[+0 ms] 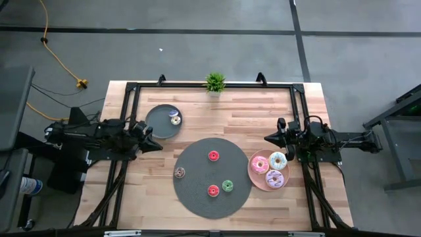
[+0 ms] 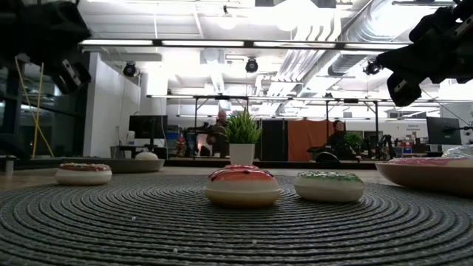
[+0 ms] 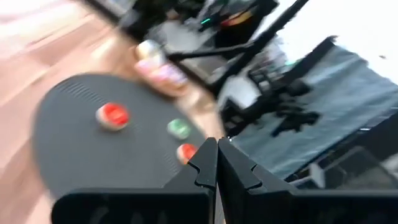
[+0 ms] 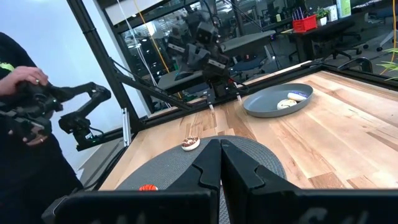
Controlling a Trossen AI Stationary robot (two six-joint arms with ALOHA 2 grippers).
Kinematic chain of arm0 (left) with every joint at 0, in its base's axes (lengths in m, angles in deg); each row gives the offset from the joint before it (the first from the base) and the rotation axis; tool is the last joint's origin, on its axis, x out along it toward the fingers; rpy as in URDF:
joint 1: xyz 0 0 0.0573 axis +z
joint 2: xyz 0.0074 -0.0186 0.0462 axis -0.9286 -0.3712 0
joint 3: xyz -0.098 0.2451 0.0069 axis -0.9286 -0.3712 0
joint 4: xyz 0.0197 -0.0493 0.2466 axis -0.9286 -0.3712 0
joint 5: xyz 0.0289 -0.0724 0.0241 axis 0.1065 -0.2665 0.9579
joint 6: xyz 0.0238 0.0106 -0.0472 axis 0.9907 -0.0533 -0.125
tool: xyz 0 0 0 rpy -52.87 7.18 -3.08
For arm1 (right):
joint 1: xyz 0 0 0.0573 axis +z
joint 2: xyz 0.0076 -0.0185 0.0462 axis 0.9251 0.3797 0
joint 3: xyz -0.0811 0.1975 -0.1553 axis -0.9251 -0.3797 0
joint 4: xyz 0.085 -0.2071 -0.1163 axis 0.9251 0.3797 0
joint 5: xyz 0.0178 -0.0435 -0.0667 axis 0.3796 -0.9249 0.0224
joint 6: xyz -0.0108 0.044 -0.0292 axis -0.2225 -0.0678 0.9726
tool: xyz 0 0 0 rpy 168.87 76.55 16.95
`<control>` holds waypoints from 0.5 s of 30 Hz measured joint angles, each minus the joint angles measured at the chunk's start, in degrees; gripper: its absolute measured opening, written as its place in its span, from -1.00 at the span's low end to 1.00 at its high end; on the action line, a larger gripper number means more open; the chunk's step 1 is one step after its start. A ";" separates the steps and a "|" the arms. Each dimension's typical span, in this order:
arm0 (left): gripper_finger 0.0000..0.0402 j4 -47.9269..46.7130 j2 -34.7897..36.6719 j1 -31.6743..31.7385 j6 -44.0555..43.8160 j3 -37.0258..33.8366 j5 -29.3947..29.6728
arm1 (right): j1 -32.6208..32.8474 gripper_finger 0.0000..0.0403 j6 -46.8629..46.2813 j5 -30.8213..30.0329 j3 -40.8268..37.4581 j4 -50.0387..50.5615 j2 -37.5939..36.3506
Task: Pick & Place donuts
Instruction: Put the small brown donut on the gray plate
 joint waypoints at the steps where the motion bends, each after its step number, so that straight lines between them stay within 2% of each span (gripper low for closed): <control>1: -1.00 -1.65 -1.48 0.00 -0.47 1.27 0.70 | -0.01 -1.00 0.01 0.01 0.00 0.01 0.00; 8: -1.00 -11.26 -15.92 0.01 -8.61 10.25 1.64 | -0.01 -1.00 -0.01 -0.01 0.00 0.00 0.01; 11: -0.95 -11.09 -22.67 0.02 -11.25 13.13 -1.02 | -0.02 -1.00 -0.01 0.01 0.00 0.00 0.02; 15: -0.78 -9.30 -31.48 0.02 -13.62 15.81 -5.51 | 0.00 -1.00 0.00 -0.01 0.00 0.01 0.01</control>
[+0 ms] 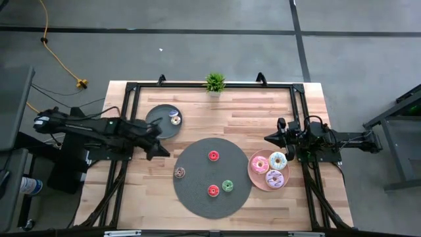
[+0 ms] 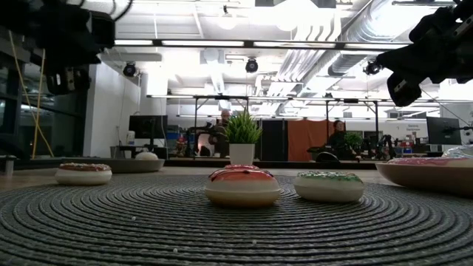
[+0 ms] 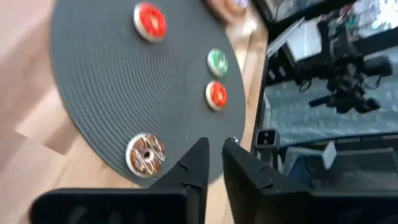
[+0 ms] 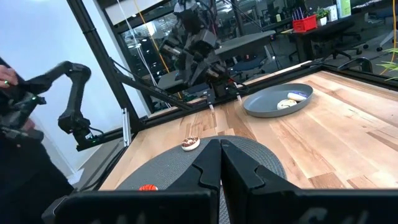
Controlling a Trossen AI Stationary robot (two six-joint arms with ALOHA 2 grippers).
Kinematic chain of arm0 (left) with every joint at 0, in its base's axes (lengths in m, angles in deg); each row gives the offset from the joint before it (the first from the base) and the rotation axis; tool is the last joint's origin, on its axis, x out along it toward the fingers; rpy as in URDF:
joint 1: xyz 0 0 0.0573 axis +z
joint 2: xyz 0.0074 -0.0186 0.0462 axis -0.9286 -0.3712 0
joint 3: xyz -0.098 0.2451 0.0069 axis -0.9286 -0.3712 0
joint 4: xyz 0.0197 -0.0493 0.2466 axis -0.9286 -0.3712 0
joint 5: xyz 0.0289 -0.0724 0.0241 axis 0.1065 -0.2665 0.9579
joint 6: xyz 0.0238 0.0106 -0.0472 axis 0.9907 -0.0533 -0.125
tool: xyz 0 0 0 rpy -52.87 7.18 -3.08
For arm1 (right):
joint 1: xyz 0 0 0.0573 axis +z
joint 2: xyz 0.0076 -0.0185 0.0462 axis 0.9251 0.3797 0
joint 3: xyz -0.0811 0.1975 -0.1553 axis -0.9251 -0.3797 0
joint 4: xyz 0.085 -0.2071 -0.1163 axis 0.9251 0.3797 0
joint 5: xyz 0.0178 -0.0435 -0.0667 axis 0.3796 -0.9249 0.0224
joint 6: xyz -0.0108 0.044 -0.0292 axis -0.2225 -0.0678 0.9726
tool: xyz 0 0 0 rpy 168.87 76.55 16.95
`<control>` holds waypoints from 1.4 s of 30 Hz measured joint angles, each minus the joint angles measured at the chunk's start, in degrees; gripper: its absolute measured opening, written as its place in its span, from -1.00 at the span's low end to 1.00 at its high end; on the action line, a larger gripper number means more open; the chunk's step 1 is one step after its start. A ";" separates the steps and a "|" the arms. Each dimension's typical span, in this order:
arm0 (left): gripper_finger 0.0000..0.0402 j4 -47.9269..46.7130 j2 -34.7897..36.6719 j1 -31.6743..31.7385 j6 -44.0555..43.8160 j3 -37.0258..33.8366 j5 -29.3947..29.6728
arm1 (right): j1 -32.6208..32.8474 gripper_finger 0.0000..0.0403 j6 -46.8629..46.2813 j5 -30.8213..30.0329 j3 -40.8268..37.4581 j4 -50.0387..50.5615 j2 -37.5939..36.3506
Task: Pick & Place donuts
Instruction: Put the small brown donut on the gray plate
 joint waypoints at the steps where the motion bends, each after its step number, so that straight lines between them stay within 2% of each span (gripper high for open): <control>1: -0.73 0.44 -1.95 0.02 -0.35 0.43 -1.14 | 0.00 -1.00 0.00 0.00 0.00 0.01 0.00; 9: -0.32 4.82 -13.42 0.02 -6.52 1.17 -10.28 | 0.00 -1.00 0.00 0.00 0.00 0.01 0.01; 15: -0.17 5.00 -18.18 0.21 -6.54 1.19 -12.47 | -0.02 -1.00 0.01 0.02 0.00 0.01 0.01; 18: -0.15 6.25 -19.69 2.05 -5.32 0.66 -14.56 | 0.00 -1.00 -0.01 0.02 0.00 -0.01 0.00; 23: -0.14 18.42 -19.69 4.72 -8.05 -4.91 -17.35 | -0.01 -1.00 0.01 0.00 0.00 0.01 -0.01; 33: -0.14 20.12 -19.69 6.88 -7.00 -12.35 -19.83 | 0.00 -1.00 -0.01 0.02 0.00 -0.01 0.01; 42: -0.14 21.04 -23.27 6.86 -7.67 -13.72 -19.29 | 0.00 -1.00 -0.01 0.02 0.00 0.02 0.01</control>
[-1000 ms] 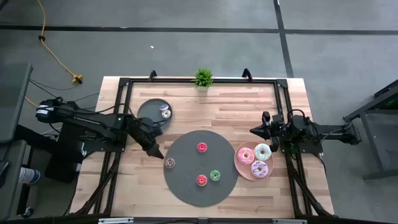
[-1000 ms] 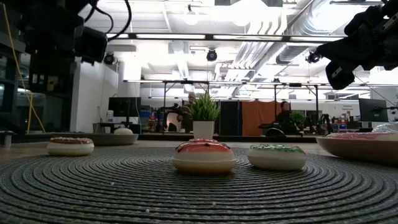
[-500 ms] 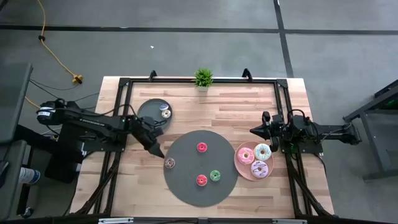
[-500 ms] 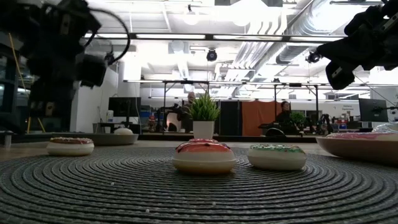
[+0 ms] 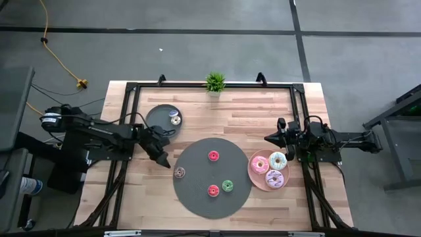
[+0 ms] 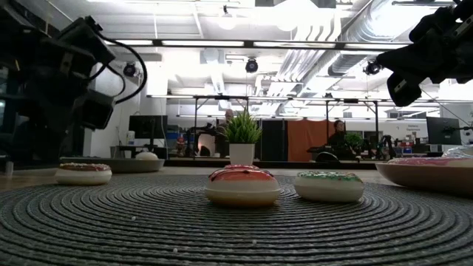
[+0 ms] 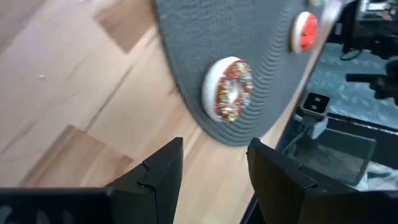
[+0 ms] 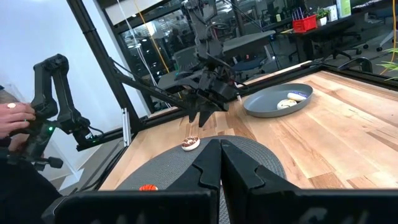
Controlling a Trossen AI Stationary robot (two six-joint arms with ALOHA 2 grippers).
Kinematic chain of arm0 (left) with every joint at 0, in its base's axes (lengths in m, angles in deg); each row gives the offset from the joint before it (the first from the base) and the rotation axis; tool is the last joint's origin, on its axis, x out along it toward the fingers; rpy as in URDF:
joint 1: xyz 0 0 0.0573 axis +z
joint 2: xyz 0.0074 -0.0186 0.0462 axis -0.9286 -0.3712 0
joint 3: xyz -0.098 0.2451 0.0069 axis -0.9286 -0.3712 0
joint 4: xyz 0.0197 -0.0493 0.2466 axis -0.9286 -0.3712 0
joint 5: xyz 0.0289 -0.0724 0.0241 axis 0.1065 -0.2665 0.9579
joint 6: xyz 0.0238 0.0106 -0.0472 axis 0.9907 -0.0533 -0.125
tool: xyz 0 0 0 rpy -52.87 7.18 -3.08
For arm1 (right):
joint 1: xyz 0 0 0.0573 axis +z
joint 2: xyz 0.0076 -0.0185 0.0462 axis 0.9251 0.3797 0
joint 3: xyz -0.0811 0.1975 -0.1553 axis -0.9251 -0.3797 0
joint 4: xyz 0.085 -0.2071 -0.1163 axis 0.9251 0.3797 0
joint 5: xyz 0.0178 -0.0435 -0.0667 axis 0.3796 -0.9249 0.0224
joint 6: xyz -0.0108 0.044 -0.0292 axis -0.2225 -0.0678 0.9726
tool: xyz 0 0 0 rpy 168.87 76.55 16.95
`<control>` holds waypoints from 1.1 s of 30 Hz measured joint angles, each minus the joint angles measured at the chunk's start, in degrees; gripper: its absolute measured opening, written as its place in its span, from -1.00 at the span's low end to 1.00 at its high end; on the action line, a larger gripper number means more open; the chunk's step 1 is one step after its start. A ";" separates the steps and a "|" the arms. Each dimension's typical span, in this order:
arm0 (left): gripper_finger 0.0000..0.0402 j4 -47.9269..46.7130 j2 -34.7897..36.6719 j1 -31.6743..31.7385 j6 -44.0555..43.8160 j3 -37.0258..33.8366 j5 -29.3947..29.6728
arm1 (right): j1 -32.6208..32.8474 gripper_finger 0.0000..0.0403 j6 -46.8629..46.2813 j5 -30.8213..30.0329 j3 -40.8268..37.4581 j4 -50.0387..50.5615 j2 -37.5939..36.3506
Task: Pick & Place donuts
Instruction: Put the small brown donut on the gray plate
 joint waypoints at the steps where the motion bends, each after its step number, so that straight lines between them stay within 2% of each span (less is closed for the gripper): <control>1: -0.14 0.63 -1.07 -0.02 -0.41 0.00 0.06 | 0.00 -1.00 0.00 0.00 0.00 -0.01 -0.02; 8: -0.14 8.65 -8.88 -0.11 -3.58 0.16 1.05 | -0.01 -1.00 0.00 0.00 0.00 -0.02 -0.02; 13: -0.14 11.10 -12.28 -0.13 -4.64 1.50 1.10 | -0.01 -1.00 0.01 0.00 0.00 -0.01 0.00; 20: -0.14 11.06 -14.11 -0.13 -4.15 4.42 1.65 | -0.02 -1.00 0.01 0.00 0.00 -0.01 -0.01; 33: -0.14 11.63 -17.20 -1.68 -3.98 4.81 4.16 | -0.02 -1.00 0.02 -0.02 0.00 0.00 0.00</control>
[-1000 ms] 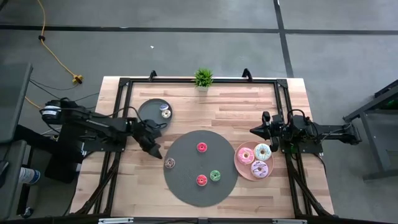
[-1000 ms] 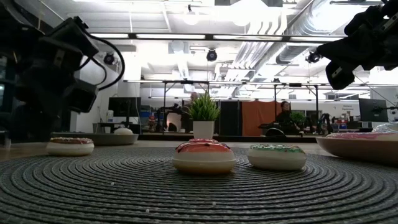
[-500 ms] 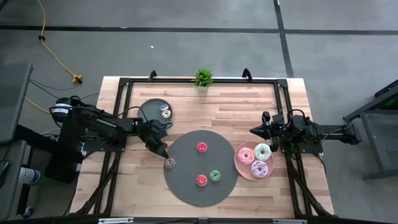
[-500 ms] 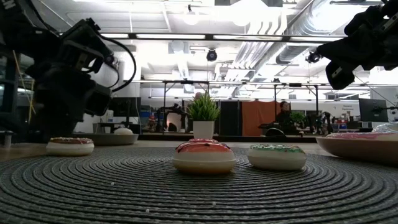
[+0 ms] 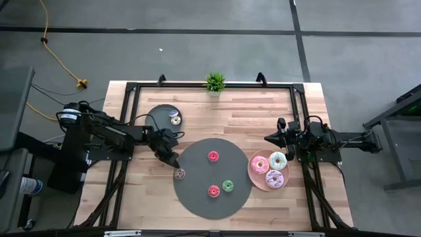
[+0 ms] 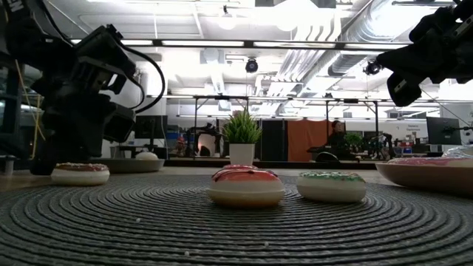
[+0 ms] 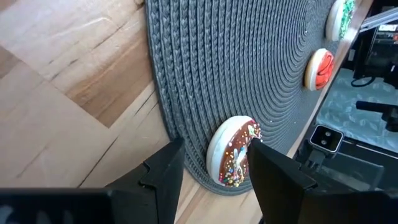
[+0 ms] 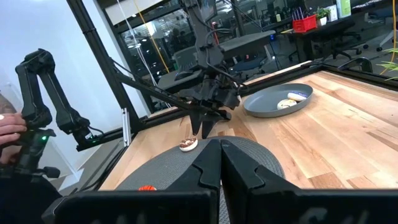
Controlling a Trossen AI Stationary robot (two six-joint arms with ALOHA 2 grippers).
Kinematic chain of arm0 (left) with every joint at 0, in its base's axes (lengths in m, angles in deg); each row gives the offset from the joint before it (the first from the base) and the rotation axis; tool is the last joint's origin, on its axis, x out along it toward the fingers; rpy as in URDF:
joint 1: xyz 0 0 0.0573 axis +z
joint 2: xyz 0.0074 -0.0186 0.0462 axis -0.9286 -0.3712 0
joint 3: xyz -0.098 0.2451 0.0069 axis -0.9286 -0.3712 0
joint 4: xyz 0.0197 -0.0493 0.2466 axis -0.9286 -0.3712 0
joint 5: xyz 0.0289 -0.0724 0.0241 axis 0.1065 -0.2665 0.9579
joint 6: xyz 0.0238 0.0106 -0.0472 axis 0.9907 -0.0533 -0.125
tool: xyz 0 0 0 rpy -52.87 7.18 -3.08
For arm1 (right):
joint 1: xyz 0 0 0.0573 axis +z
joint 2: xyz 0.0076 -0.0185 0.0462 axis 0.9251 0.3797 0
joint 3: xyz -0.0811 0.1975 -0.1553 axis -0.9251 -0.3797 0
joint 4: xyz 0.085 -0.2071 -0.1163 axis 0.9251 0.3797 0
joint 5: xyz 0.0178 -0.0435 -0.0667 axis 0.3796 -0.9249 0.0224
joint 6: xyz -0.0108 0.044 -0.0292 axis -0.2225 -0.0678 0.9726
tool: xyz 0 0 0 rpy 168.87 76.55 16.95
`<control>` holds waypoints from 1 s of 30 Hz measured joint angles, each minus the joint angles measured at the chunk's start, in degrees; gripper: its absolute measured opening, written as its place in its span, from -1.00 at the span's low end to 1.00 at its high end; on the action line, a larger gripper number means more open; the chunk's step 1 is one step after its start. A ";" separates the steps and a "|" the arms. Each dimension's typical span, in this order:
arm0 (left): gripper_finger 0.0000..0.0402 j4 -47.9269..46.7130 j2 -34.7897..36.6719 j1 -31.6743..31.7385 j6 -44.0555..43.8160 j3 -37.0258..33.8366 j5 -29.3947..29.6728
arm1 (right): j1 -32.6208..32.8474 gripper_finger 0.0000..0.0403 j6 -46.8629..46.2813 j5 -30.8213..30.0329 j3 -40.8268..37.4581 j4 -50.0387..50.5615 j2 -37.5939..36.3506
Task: Pick & Place donuts
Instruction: Put the small brown donut on the gray plate
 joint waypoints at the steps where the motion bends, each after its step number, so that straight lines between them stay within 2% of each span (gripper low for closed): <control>1: -0.14 0.02 0.00 -0.08 0.02 0.00 0.17 | 0.02 -1.00 0.00 0.00 0.00 -0.02 0.00; 16: -0.14 1.77 -0.04 0.04 1.52 1.23 -2.62 | 0.02 -1.00 0.00 0.00 -0.02 -0.02 -0.02; 30: -0.14 -7.88 -0.02 -2.67 7.62 4.86 -0.01 | 0.02 -1.00 -0.01 0.00 0.00 0.00 -0.01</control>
